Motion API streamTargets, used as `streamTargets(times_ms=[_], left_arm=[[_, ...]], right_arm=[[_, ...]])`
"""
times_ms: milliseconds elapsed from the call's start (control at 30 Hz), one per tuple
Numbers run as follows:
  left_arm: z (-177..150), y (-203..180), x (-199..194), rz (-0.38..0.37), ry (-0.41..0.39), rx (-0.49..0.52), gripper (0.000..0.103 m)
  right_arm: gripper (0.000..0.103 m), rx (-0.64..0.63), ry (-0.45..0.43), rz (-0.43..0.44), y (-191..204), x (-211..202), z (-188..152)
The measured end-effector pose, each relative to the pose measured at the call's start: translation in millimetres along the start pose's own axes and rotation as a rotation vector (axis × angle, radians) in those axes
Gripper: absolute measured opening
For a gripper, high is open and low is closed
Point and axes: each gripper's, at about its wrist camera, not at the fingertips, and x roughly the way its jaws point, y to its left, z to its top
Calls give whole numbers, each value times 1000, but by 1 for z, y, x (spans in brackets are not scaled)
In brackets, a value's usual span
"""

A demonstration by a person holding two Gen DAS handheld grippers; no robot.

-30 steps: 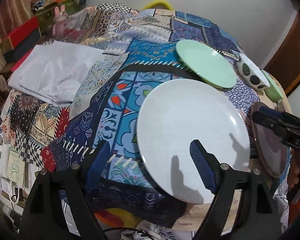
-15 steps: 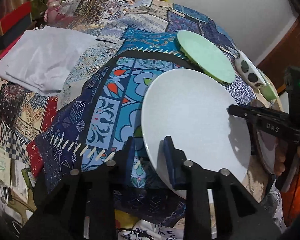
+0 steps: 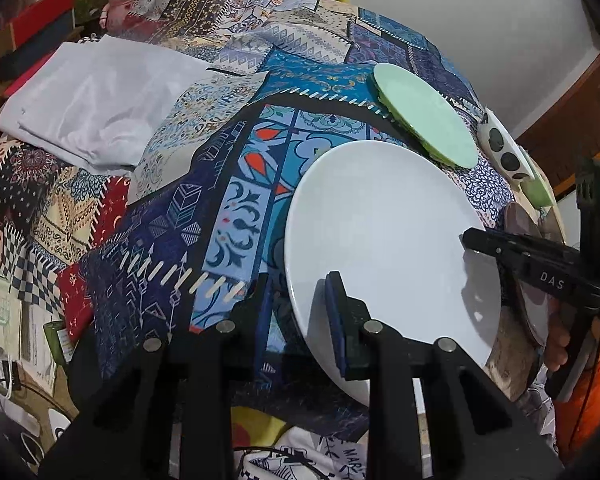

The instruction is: Organize plates and bowls

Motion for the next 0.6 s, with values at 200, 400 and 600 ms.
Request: streamTargets(times_ms=[200,400,600], left_arm=[[-5,-1,-1,5,4,11,27],[-8,-7,5,-41,42,22,27],[-9,-17,1,24,19,34,30]], right_arm=[[26,-10,-3,1,3,1,-2],[25,-10,-13,-11,4,0,-3],[22,5,-33,5,2,-6,-6]])
